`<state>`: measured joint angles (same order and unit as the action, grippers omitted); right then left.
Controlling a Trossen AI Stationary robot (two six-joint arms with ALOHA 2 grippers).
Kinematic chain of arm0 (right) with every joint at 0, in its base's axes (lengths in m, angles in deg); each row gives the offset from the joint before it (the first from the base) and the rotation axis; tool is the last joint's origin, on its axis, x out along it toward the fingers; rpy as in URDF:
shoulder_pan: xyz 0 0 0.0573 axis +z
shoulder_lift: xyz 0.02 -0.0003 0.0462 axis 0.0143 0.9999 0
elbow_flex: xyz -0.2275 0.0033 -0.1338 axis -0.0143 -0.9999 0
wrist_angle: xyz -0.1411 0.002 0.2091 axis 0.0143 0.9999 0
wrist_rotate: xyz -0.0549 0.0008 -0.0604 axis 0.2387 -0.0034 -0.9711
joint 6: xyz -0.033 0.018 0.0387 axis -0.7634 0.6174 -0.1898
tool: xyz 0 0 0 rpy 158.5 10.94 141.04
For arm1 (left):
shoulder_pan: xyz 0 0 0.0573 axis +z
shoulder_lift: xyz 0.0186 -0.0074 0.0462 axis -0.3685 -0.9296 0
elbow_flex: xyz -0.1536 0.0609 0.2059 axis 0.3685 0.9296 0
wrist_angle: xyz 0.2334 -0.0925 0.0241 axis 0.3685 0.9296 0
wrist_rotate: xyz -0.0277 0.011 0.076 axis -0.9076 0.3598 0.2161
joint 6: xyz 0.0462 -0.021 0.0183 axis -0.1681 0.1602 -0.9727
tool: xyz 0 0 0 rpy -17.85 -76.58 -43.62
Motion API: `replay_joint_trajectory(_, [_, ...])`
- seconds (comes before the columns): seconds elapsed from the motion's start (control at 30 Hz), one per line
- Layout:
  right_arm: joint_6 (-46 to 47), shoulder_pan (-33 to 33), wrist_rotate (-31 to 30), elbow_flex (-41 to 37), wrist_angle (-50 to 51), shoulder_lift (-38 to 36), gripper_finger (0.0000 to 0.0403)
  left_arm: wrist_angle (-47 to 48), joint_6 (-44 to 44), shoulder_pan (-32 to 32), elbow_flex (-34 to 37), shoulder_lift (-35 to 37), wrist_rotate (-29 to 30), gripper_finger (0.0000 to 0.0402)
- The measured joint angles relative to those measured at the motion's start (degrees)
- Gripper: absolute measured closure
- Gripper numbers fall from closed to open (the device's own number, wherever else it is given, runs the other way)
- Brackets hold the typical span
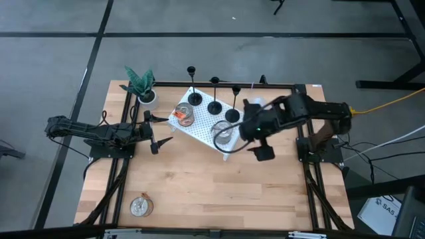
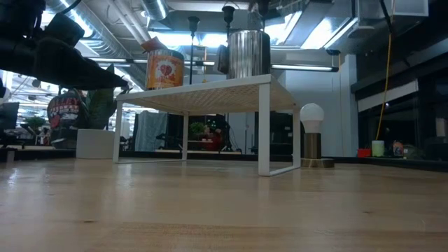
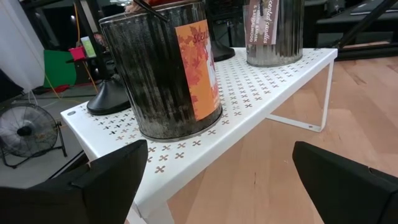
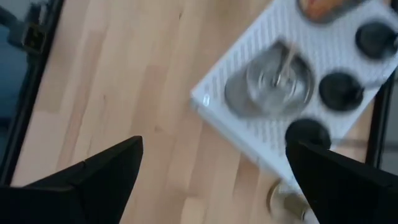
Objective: Pick & Place candle stick holders
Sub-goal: Put the brown scented candle on the shelf
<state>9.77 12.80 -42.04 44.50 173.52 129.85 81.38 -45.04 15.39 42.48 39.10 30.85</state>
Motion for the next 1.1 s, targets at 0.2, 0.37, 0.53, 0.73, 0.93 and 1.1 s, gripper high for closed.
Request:
replay_joint_trajectory(0.2, [7.7, 1.6, -0.2, -15.3, -0.4, -9.5, 0.0003, 0.0, 0.0, 0.0, 0.0, 0.0, 0.0, 0.0002])
replay_joint_trajectory(0.37, [15.3, 3.8, -1.0, -27.2, -4.8, -15.8, 0.0003, 0.0, 0.0, 0.0, 0.0, 0.0, 0.0, 0.0002])
replay_joint_trajectory(0.53, [20.2, 6.2, -1.7, -36.4, -8.5, -20.1, 0.0003, 0.0, 0.0, 0.0, 0.0, 0.0, 0.0, 0.0002])
replay_joint_trajectory(0.73, [24.2, 7.9, -1.7, -44.9, -13.0, -24.0, 0.0003, 0.0, 0.0, 0.0, 0.0, 0.0, 0.0, 0.0002])
replay_joint_trajectory(0.93, [28.7, 8.8, -3.2, -52.7, -18.6, -26.3, 0.0003, 0.0, 0.0, 0.0, 0.0, 0.0, 0.0, 0.0002])
replay_joint_trajectory(1.1, [31.6, 9.3, -6.7, -58.8, -25.7, -26.8, 0.0003, 0.0, 0.0, 0.0, 0.0, 0.0, 0.0, 0.0002])
